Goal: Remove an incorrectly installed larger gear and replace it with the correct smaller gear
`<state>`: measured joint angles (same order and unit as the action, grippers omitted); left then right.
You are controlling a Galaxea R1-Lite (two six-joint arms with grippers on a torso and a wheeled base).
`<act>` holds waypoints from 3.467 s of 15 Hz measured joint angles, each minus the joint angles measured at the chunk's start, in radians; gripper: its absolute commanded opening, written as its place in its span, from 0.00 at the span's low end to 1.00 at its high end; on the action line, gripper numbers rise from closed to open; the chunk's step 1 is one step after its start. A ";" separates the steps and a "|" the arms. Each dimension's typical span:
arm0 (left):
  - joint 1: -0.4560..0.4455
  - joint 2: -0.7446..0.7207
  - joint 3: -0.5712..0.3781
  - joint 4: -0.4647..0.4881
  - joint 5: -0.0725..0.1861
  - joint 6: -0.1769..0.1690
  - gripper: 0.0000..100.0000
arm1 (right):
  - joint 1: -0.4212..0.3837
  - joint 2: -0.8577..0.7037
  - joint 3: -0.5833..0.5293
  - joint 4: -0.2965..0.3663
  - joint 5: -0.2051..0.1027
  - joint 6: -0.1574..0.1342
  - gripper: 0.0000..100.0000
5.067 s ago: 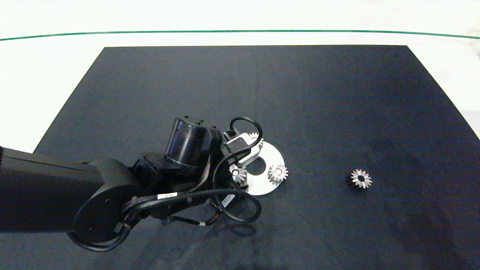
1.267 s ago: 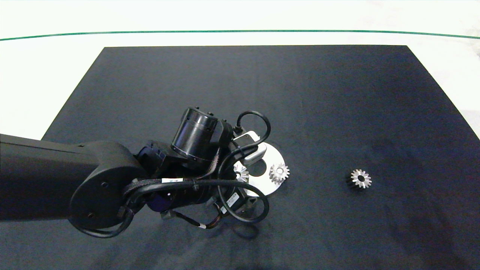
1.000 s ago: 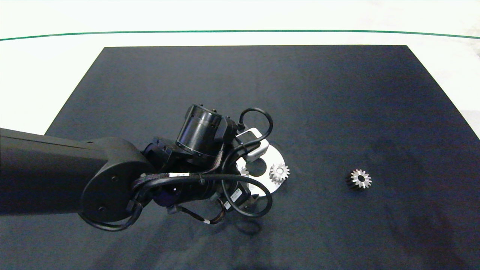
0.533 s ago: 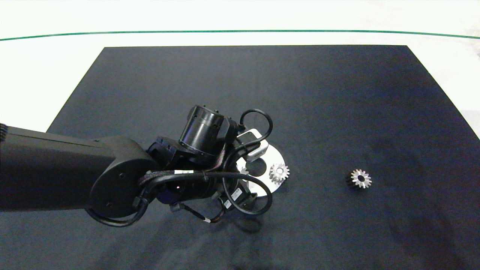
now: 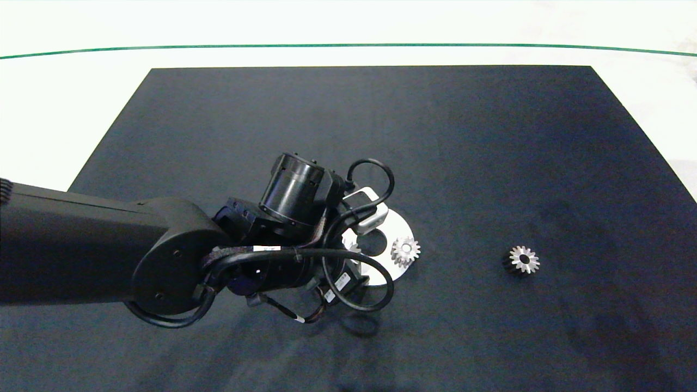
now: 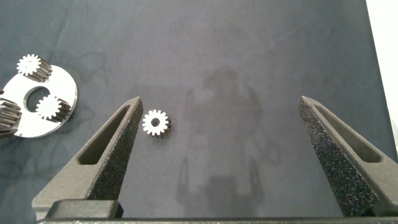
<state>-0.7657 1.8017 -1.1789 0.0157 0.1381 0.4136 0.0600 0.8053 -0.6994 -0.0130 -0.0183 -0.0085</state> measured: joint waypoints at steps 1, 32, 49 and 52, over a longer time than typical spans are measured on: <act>0.001 0.000 0.000 0.000 0.000 0.000 0.71 | 0.000 -0.001 0.000 0.000 0.000 0.000 1.00; -0.005 0.005 -0.019 0.064 0.000 -0.023 0.28 | 0.001 -0.004 0.000 0.000 0.001 0.001 1.00; -0.026 -0.069 -0.156 0.271 0.000 -0.094 0.28 | 0.000 -0.019 -0.001 0.003 0.000 0.001 1.00; 0.040 -0.096 -0.160 0.288 -0.008 -0.091 0.28 | 0.000 -0.022 -0.001 0.006 0.000 0.001 1.00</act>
<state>-0.7253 1.7053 -1.3387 0.3040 0.1298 0.3221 0.0596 0.7830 -0.7004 -0.0066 -0.0181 -0.0077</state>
